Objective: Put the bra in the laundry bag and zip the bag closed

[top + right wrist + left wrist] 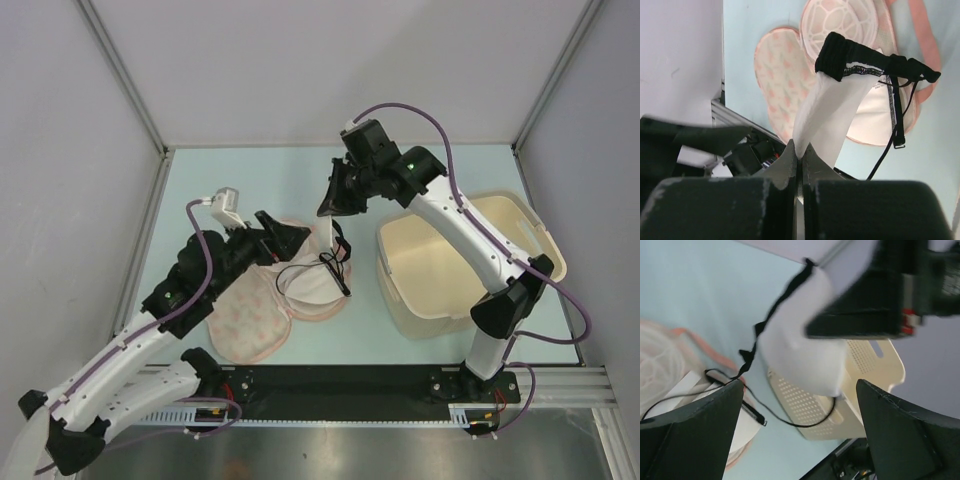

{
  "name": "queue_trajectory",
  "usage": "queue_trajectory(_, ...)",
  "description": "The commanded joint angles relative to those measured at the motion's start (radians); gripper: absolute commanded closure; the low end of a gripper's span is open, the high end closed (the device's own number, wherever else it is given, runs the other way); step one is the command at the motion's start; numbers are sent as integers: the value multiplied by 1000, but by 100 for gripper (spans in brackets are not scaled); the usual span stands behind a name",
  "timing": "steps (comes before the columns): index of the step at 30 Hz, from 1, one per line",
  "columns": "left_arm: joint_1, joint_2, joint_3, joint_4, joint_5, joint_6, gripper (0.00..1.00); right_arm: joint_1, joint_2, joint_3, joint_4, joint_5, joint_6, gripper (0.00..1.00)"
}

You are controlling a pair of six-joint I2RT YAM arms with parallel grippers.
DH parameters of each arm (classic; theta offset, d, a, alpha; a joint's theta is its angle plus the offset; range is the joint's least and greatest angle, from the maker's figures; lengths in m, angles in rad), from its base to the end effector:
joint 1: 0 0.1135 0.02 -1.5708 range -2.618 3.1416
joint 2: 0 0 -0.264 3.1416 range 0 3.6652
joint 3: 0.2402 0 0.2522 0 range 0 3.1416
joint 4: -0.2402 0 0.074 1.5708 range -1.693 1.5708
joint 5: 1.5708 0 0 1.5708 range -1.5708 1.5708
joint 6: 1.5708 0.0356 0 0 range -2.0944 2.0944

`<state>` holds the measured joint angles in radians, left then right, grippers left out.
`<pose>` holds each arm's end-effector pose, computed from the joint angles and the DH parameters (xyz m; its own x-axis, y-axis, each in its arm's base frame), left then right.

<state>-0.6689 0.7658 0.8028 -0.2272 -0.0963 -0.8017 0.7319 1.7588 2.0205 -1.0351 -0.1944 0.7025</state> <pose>0.1431 -0.1088 0.3448 -0.4934 -0.5216 -0.6960 0.2712 0.6680 -0.6929 0.2694 0.2513 0.4181 -0.8867 0.0556 -0.4589 -0.2431 0.7882 0.5653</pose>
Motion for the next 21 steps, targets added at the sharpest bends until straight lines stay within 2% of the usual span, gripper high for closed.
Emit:
queue_trajectory(1, -151, 23, 30, 181, -49, 252, 0, 24, 5, 61, -31, 113, 103, 100)
queue_trajectory(4, -275, 73, 64, 181, -196, 315, 0, 27, 1, 58, -23, 157, 147, 100)
queue_trajectory(7, -354, 156, 124, 148, -278, 369, 1, 35, -2, 41, -16, 190, 179, 100)
queue_trajectory(11, -397, 271, 235, 20, -463, 406, 2, 41, -42, -23, 32, 179, 215, 100)
queue_trajectory(15, -396, 343, 338, -171, -594, 363, 15, 44, -70, -62, 64, 176, 235, 100)
queue_trajectory(17, -396, 346, 332, -172, -594, 366, 22, 46, -79, -85, 73, 164, 248, 100)
queue_trajectory(18, -397, 343, 328, -170, -599, 357, 31, 44, -91, -92, 85, 161, 250, 100)
queue_trajectory(21, -397, 340, 320, -182, -599, 358, 42, 44, -104, -111, 99, 153, 265, 100)
